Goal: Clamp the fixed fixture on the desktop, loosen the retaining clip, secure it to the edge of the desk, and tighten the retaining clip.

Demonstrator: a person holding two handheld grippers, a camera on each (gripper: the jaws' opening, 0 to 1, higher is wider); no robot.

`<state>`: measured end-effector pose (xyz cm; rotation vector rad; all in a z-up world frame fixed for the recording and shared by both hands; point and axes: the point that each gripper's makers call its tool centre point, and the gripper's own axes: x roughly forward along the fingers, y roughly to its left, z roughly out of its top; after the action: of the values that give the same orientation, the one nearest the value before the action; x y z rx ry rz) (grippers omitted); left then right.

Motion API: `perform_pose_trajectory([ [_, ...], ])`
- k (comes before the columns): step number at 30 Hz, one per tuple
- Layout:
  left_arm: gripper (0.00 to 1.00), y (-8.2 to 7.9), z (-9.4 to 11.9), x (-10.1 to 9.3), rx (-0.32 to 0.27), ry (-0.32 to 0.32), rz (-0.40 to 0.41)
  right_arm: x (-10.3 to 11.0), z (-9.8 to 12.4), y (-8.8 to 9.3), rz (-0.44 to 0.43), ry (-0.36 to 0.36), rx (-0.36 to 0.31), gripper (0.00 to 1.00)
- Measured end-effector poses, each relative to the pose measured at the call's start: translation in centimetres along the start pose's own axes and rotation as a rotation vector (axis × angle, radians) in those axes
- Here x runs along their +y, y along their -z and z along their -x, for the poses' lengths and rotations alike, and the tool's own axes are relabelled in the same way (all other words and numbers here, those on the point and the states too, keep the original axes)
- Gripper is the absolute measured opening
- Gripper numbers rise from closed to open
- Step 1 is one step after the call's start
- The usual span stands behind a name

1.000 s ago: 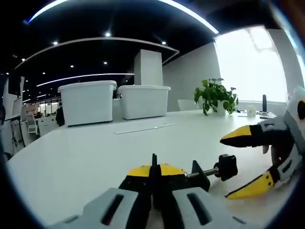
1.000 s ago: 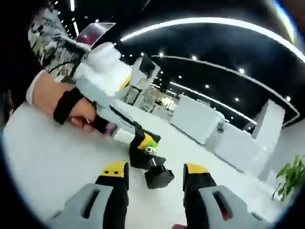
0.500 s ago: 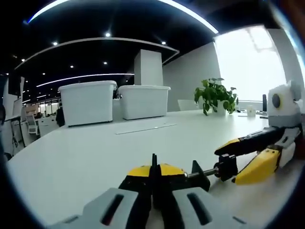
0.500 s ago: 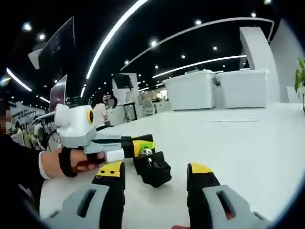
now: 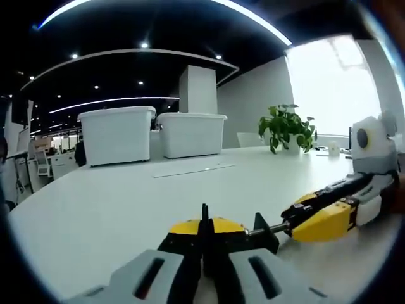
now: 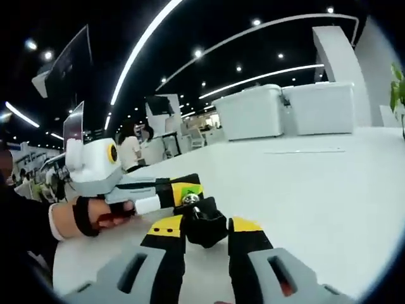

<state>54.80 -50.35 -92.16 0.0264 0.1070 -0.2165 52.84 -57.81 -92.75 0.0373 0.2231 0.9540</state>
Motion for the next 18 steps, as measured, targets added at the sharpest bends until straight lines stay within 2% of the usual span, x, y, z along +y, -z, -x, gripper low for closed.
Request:
perform_pose_trajectory([
  [2,0.04,0.0,0.0,0.0,0.000,0.000,-0.001,0.0,0.1,-0.1,0.057,0.008,-0.006,0.24],
  [5,0.04,0.0,0.0,0.0,0.000,-0.001,-0.002,0.3,0.2,-0.3,0.234,0.021,-0.025,0.23],
  [6,0.04,0.0,0.0,0.0,0.000,-0.001,-0.002,0.6,0.1,-0.4,0.414,0.025,-0.043,0.23],
  [7,0.04,0.0,0.0,0.0,0.000,-0.002,-0.003,1.0,0.2,-0.3,0.490,0.033,-0.047,0.23],
  [9,0.04,0.0,0.0,0.0,0.001,-0.004,-0.006,1.1,0.3,-0.2,0.542,0.051,-0.042,0.23],
  [13,0.04,0.1,-0.1,0.0,0.001,-0.003,-0.005,1.3,0.3,-0.1,0.746,0.076,-0.040,0.23],
  [15,0.04,0.1,-0.1,0.0,0.001,-0.003,-0.006,1.3,0.3,-0.2,0.723,0.074,-0.045,0.23],
  [18,0.04,0.1,-0.1,-0.1,0.001,-0.004,-0.009,1.3,0.3,-0.2,0.769,0.077,-0.051,0.23],
])
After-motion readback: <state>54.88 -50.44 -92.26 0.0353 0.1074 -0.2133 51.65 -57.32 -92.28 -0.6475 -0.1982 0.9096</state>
